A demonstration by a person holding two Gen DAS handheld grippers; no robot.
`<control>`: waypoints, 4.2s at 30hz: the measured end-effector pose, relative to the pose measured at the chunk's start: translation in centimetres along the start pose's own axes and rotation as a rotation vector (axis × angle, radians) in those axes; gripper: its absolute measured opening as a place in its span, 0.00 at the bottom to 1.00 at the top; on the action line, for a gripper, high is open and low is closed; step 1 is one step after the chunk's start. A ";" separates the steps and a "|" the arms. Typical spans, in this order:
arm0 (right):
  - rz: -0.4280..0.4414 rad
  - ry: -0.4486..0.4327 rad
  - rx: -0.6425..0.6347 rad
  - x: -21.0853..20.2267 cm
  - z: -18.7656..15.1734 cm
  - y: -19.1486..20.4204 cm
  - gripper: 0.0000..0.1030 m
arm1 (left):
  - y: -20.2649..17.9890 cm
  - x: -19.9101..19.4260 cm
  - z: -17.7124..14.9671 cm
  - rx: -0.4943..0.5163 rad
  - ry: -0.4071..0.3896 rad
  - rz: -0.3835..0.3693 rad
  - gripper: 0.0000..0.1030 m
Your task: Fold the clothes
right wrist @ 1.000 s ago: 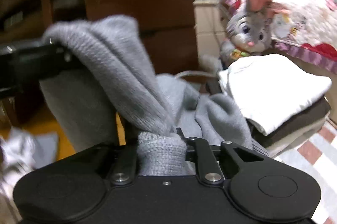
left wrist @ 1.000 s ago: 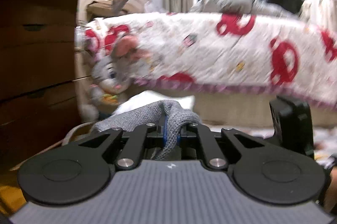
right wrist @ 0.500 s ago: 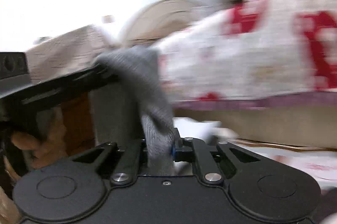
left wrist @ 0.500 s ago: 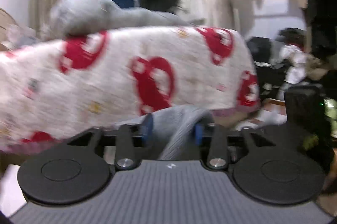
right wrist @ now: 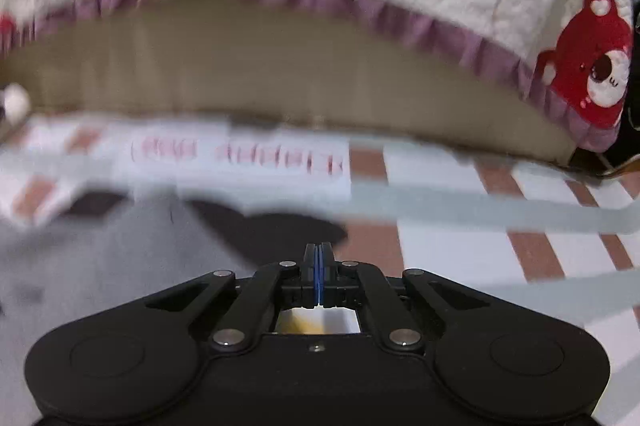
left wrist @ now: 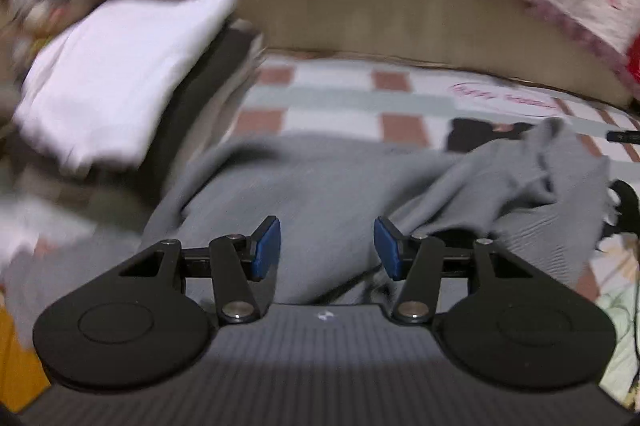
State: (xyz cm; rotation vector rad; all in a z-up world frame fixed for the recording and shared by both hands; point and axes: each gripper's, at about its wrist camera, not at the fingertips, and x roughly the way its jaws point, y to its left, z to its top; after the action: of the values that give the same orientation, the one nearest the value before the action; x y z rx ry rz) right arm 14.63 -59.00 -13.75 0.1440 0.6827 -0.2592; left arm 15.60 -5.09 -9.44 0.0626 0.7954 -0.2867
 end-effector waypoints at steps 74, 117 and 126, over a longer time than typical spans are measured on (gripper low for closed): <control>0.416 0.123 -0.256 -3.0 -4.3 13.2 0.66 | 3.7 -0.4 -4.5 -0.151 -0.083 -0.101 0.16; 0.331 0.022 -0.348 1.3 -2.2 10.1 0.76 | 0.9 -3.1 -3.6 0.052 -0.205 -0.010 0.12; 0.364 0.034 -0.338 2.4 -3.1 11.2 0.14 | -1.8 -5.2 -0.9 0.138 -0.317 0.055 0.09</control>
State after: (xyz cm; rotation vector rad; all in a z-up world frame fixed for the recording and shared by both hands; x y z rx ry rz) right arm 17.77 -48.07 -17.15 -0.0519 0.7107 0.2085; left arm 11.02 -5.47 -6.26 0.1647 0.4577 -0.2903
